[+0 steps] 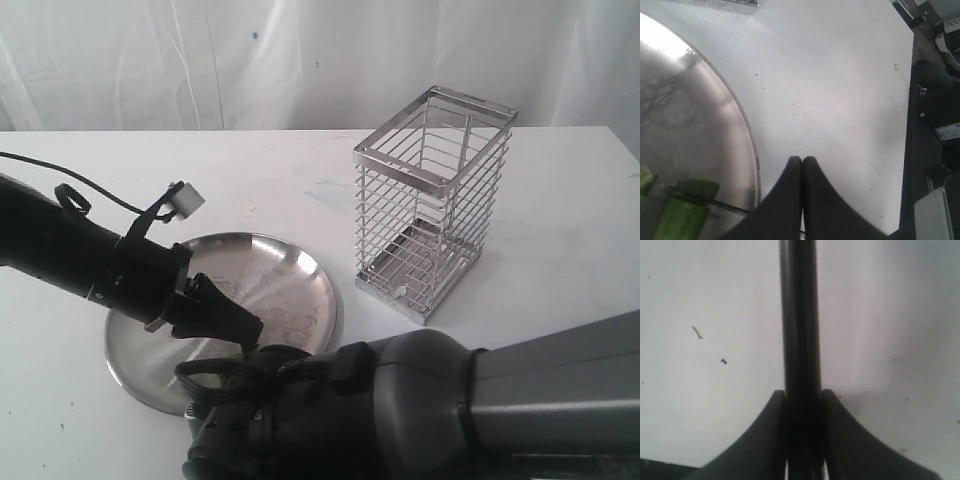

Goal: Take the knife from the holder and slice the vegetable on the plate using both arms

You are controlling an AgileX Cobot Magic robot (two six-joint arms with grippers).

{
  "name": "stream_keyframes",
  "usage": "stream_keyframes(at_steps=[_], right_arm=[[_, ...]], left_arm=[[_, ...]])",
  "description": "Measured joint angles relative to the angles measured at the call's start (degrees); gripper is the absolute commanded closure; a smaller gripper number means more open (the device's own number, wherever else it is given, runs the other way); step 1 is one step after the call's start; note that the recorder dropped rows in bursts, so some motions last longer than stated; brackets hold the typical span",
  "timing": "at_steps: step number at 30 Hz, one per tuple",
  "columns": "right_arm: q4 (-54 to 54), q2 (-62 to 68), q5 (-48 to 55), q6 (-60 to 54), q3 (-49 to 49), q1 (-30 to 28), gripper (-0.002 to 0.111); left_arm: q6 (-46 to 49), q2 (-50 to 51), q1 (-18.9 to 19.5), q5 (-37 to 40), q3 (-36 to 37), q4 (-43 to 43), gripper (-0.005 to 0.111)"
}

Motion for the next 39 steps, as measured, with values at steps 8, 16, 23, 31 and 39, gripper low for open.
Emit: stream_keyframes(at_steps=[8,16,23,31,39], right_arm=[[0.0,0.0,0.0,0.0,0.0,0.0,0.108],[0.0,0.0,0.0,0.0,0.0,0.0,0.108],[0.2,-0.6,0.0,0.0,0.0,0.0,0.108],[0.2,-0.6,0.0,0.0,0.0,0.0,0.108],[0.2,-0.6,0.0,0.0,0.0,0.0,0.108]], left_arm=[[-1.2,0.0,0.0,-3.1,4.5,0.3,0.107],[-1.4,0.0,0.0,-4.9,5.6,0.3,0.107],[-1.4,0.0,0.0,-5.2,5.6,-0.3,0.107],[-1.6,0.0,0.0,-6.8,5.6,-0.3,0.107],[-1.7,1.2,0.0,-6.9,5.6,-0.5,0.107]])
